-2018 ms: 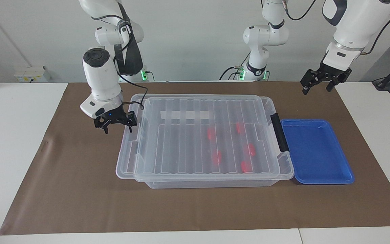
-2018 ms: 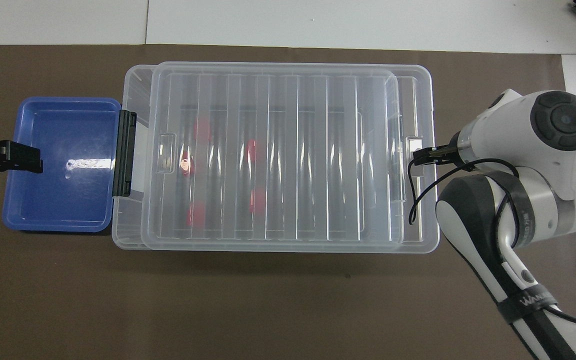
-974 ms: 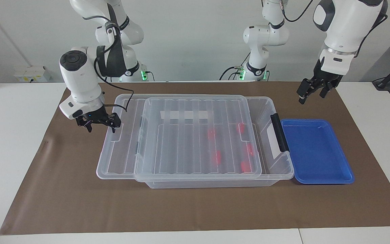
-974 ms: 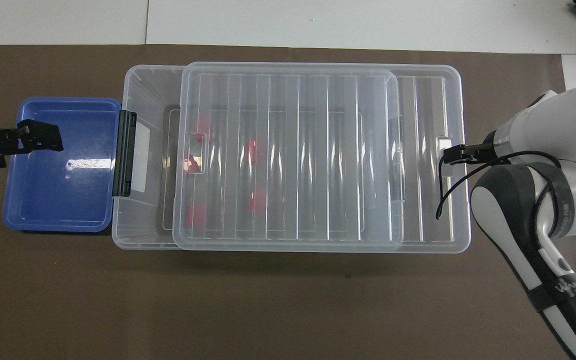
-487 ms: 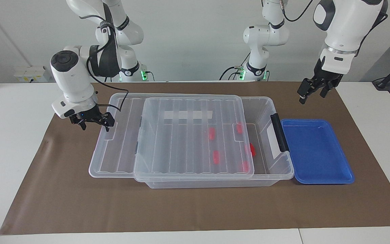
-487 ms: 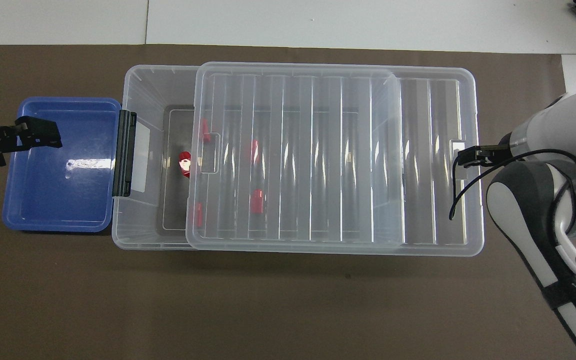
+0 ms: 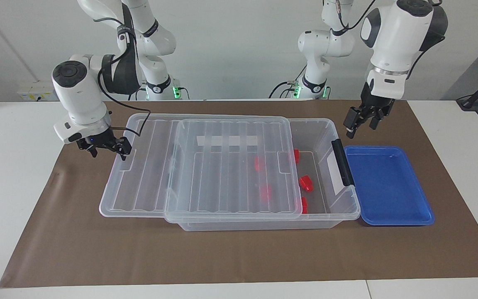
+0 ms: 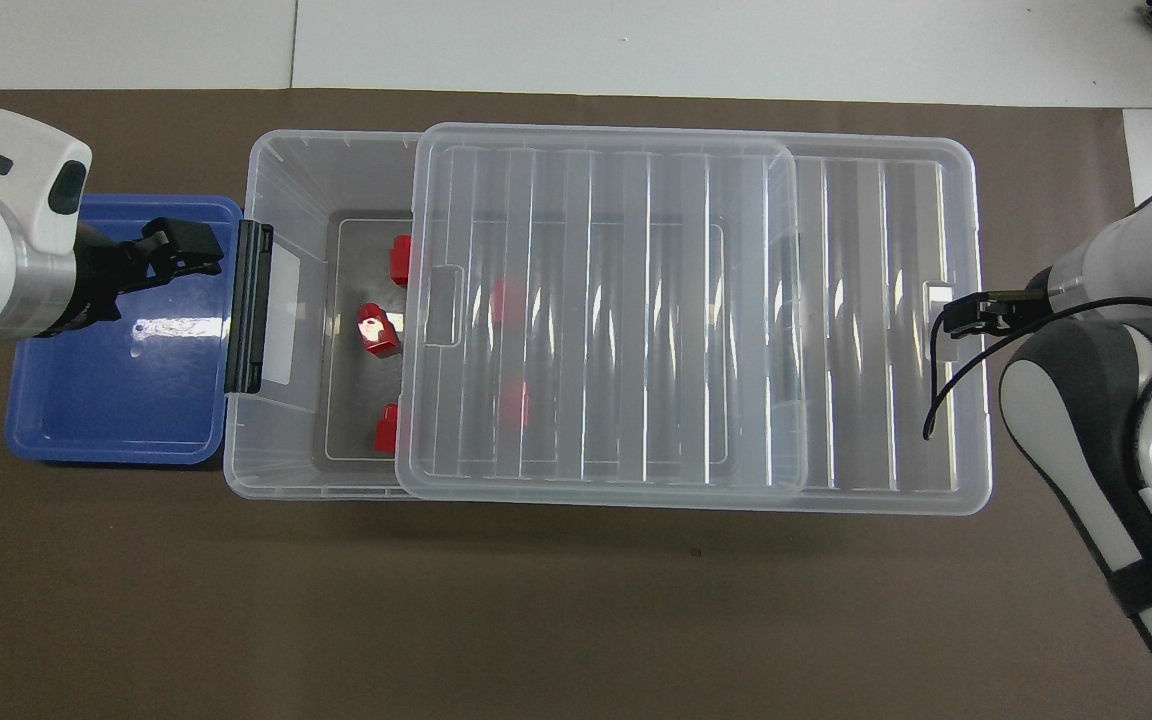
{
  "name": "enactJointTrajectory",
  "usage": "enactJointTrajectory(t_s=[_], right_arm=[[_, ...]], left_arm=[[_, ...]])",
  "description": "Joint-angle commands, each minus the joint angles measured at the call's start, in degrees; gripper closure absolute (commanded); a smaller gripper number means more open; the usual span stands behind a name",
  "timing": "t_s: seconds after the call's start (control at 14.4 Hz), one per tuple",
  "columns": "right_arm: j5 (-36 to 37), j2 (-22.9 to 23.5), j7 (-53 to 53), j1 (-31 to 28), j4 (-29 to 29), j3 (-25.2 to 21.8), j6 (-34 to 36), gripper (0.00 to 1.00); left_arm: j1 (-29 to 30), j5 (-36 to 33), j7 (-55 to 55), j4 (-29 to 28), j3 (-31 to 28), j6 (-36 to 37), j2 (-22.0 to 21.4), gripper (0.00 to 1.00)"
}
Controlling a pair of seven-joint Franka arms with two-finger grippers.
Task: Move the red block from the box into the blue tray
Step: 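Reach the left gripper into the opened box toward a red block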
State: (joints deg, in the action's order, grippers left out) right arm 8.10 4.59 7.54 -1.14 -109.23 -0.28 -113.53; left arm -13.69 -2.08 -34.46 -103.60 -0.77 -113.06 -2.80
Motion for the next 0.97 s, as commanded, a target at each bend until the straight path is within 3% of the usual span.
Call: enactJointTrajectory(t_s=[0.0,0.28,0.77,0.9], right_arm=[[1.48,-0.64,0.02,-0.53,-0.37,-0.07,1.39,0.0],[1.74,-0.9,0.02,-1.41,-0.37,0.02,1.82,0.0],[1.74,-1.87,0.02,-1.32,0.94,0.19,4.46,0.0],[1.74,-2.13,-0.07,-1.5,0.94,0.02,4.81,0.0]], left_arm=[[-3.61,-0.11,-4.29,-0.47,-0.9,-4.27,3.31,0.0],[-7.92,-2.21,-7.03,-0.11,-0.99,-8.41,9.12,0.0],[-8.46,-6.53,-6.24,-1.08,-0.81,-9.81,11.15,0.0],[-8.46,-6.53,-6.32,-4.23,-0.9,-13.75,11.94,0.0]])
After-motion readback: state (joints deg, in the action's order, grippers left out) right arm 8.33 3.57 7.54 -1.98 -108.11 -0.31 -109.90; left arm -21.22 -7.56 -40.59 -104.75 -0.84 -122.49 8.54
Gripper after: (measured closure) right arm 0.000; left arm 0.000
